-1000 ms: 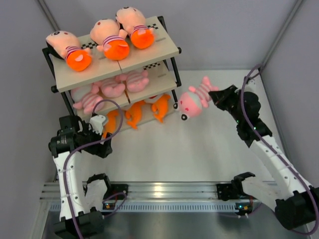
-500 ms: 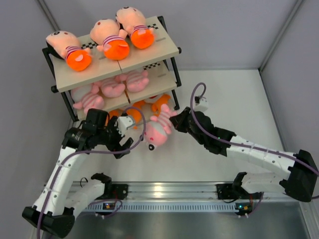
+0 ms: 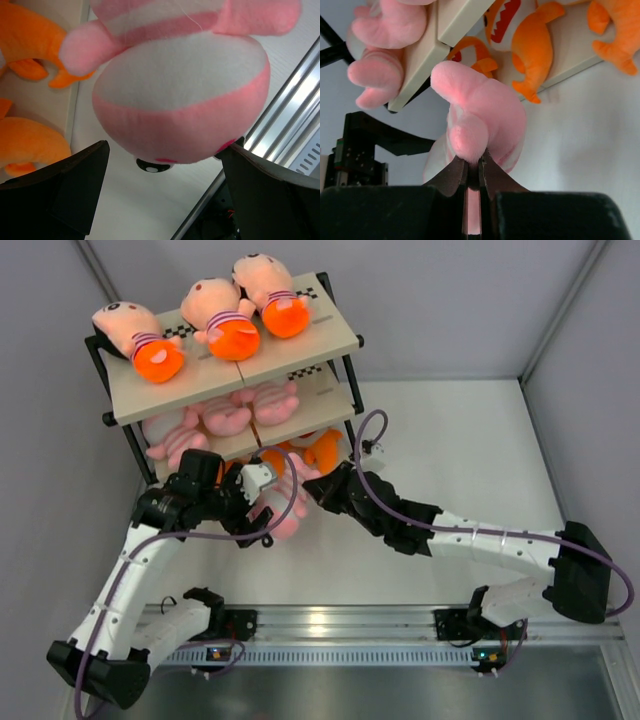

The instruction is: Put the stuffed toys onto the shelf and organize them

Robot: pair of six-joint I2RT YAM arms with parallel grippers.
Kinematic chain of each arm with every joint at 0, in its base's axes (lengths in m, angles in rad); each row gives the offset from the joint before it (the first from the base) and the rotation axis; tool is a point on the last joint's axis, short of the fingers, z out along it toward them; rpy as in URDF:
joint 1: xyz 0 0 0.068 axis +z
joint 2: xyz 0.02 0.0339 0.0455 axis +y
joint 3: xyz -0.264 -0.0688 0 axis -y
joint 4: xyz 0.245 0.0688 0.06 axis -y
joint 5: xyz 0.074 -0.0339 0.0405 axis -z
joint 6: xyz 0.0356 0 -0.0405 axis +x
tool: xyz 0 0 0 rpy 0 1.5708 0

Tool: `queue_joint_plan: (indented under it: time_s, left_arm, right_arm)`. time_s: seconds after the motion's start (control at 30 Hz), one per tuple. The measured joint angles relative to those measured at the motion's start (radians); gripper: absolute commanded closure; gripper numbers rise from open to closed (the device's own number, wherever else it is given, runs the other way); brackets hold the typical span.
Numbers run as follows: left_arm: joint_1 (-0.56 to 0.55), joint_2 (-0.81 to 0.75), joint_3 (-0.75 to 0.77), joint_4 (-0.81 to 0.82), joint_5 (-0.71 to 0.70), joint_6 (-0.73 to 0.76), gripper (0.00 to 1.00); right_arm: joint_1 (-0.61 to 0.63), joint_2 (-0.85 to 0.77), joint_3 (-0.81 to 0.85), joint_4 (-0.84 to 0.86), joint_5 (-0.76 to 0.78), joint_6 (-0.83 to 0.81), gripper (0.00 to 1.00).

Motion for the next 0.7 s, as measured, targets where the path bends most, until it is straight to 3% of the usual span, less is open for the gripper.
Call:
queue_joint_plan:
  time_s: [0.07,0.13,0.17,0.23,0.27,0.37,0.43,0.47,0.57,0.7]
  left_arm:
    - [-0.001,0.010,0.008,0.014,-0.020,-0.016,0.07]
    - [-0.001,0.022,0.027,0.018,-0.034,-0.031,0.25]
    - [-0.001,0.026,0.036,0.018,-0.039,-0.036,0.43]
    - [-0.001,0.027,0.045,0.019,-0.040,-0.046,0.64]
    - [-0.001,0.027,0.045,0.019,-0.036,-0.052,1.00]
    - [0.000,0.027,0.045,0.018,-0.034,-0.056,1.00]
    - [0.000,0.027,0.045,0.016,-0.034,-0.057,1.00]
    - [0.000,0.027,0.045,0.015,-0.035,-0.056,1.00]
    - [0.001,0.024,0.043,0.019,-0.040,-0.046,1.00]
    - [0.000,-0.017,0.011,0.035,-0.004,0.008,1.00]
  right_arm:
    - [0.000,-0.001,-0.001,0.027,-0.033,0.024,1.00]
    - [0.000,-0.001,-0.005,0.067,-0.067,0.042,1.00]
    - [0.000,-0.005,-0.015,0.098,-0.082,0.048,1.00]
    - [-0.001,-0.014,-0.035,0.144,-0.113,0.057,1.00]
    - [-0.002,-0.019,-0.047,0.169,-0.129,0.061,1.00]
    - [-0.002,-0.037,-0.097,0.234,-0.177,0.069,0.97]
    - [-0.002,-0.047,-0.121,0.257,-0.200,0.063,0.76]
    - [-0.002,-0.055,-0.128,0.255,-0.215,0.047,0.55]
    - [-0.014,-0.095,-0.125,0.196,-0.261,-0.051,0.30]
    - [-0.087,-0.208,-0.099,0.023,-0.369,-0.280,0.18]
